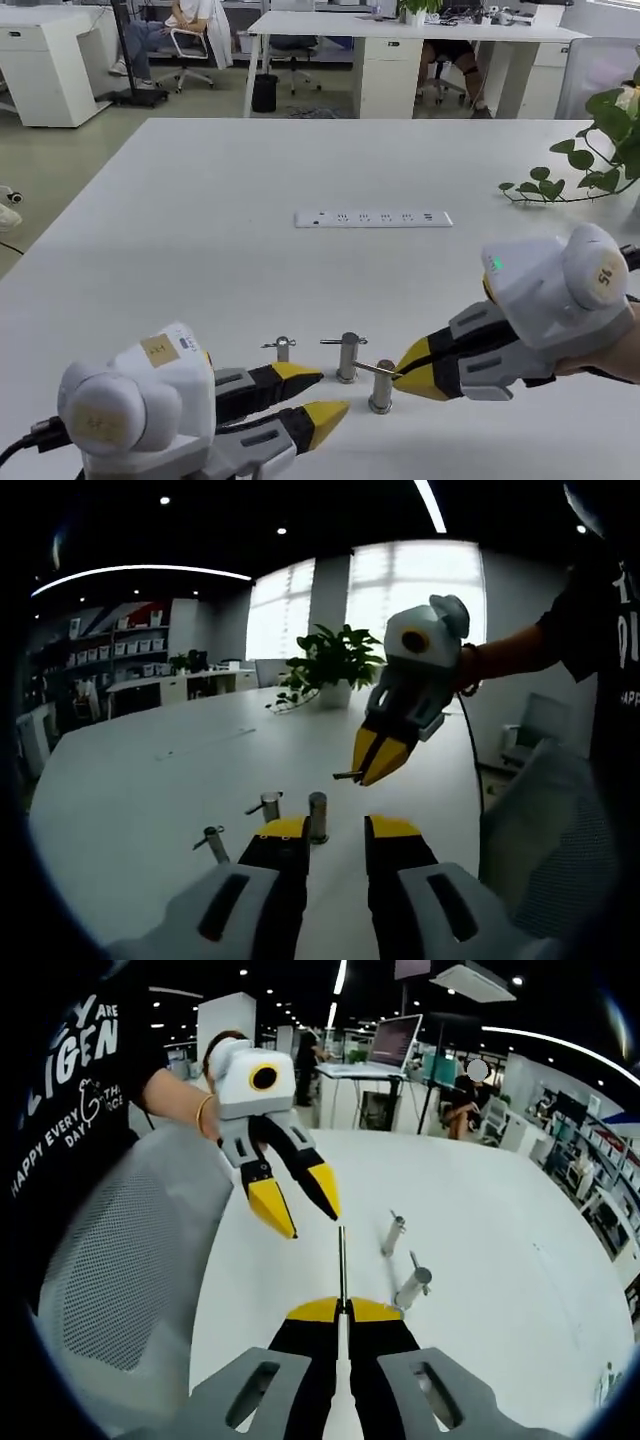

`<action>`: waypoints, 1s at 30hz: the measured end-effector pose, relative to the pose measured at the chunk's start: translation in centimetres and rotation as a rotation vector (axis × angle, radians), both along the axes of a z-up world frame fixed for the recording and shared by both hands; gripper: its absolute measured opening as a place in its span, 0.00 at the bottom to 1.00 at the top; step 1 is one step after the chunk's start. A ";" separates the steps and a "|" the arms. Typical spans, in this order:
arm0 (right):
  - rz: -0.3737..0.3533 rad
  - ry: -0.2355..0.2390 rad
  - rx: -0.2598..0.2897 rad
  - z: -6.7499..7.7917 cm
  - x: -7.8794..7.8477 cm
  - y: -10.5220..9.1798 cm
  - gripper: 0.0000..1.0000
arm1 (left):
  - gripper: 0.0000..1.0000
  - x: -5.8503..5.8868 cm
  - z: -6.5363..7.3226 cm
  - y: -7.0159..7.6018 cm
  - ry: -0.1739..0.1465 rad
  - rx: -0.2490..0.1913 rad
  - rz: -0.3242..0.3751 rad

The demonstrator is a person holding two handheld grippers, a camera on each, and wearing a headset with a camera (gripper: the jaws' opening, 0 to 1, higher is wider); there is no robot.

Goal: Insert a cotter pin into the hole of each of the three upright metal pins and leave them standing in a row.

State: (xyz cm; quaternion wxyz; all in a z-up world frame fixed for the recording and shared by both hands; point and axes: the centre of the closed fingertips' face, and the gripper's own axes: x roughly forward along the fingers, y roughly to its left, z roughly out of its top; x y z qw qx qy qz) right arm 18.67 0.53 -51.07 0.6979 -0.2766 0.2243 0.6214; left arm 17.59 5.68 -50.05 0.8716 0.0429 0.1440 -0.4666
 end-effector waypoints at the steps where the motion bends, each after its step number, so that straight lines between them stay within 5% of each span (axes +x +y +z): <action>1: -0.001 -0.004 -0.005 -0.1 0.1 -0.2 0.00 | 0.19 0.0 -0.2 -0.2 -0.001 0.009 0.000; 12: -0.025 -0.021 -0.044 -1.3 1.4 -2.6 0.00 | 0.23 1.7 -2.4 -1.6 -0.005 0.087 0.053; 30: -0.013 -0.018 -0.107 -4.0 3.2 -5.4 0.00 | 0.25 4.3 -5.6 -4.3 0.025 0.154 0.099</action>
